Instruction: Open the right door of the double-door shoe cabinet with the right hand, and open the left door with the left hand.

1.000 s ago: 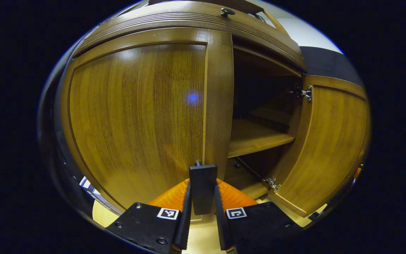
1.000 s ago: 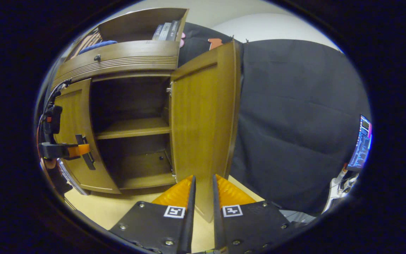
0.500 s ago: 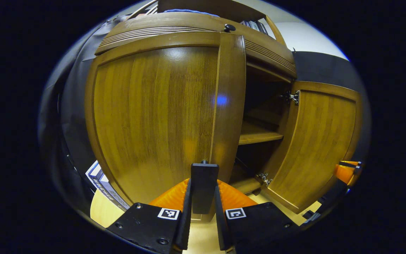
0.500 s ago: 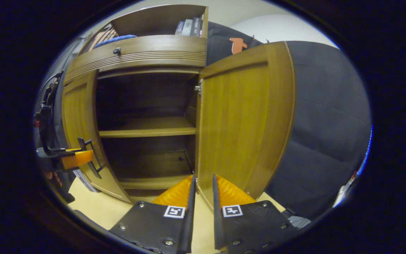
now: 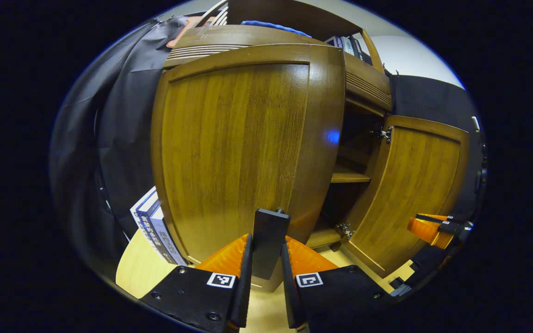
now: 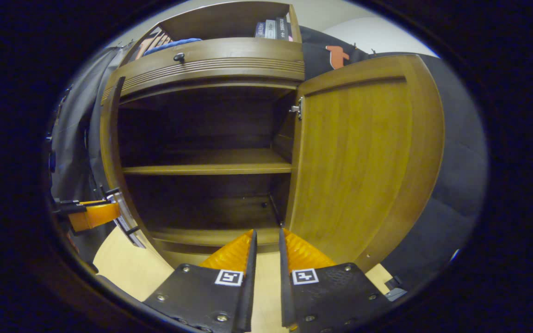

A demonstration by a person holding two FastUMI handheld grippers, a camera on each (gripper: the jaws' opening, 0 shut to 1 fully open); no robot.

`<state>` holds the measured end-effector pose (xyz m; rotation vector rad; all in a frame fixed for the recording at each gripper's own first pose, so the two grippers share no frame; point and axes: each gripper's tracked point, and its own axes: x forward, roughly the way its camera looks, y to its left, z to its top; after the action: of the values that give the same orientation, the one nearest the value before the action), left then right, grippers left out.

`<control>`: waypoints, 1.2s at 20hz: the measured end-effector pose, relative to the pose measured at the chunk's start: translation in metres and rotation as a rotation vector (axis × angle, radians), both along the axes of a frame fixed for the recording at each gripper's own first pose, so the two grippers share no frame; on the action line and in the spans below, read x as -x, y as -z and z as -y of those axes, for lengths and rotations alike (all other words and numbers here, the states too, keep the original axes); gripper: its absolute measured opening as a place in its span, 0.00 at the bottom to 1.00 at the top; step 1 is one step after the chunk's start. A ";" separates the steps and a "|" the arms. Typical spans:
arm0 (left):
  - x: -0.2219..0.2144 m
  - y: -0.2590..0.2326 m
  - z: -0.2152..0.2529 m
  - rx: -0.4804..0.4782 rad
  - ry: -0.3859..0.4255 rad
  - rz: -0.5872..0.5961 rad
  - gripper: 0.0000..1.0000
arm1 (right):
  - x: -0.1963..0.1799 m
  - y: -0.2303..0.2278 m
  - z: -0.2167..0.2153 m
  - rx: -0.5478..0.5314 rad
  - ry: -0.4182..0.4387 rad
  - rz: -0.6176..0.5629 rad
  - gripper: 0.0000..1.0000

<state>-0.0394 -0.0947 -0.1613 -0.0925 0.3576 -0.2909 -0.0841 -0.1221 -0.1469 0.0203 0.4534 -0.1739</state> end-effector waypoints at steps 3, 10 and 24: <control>0.012 -0.001 -0.012 0.022 -0.029 -0.010 0.33 | -0.008 0.004 -0.016 -0.020 -0.042 -0.004 0.24; 0.033 -0.002 -0.041 0.186 -0.125 -0.093 0.33 | -0.019 0.011 -0.050 -0.051 -0.132 -0.021 0.24; 0.073 -0.006 -0.152 -0.006 -0.395 -0.064 0.26 | -0.028 0.023 -0.111 -0.117 -0.275 -0.063 0.24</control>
<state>-0.1127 0.0569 -0.1557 -0.1635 0.3951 0.1039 -0.0559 -0.0114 -0.1696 0.0666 0.5239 0.1229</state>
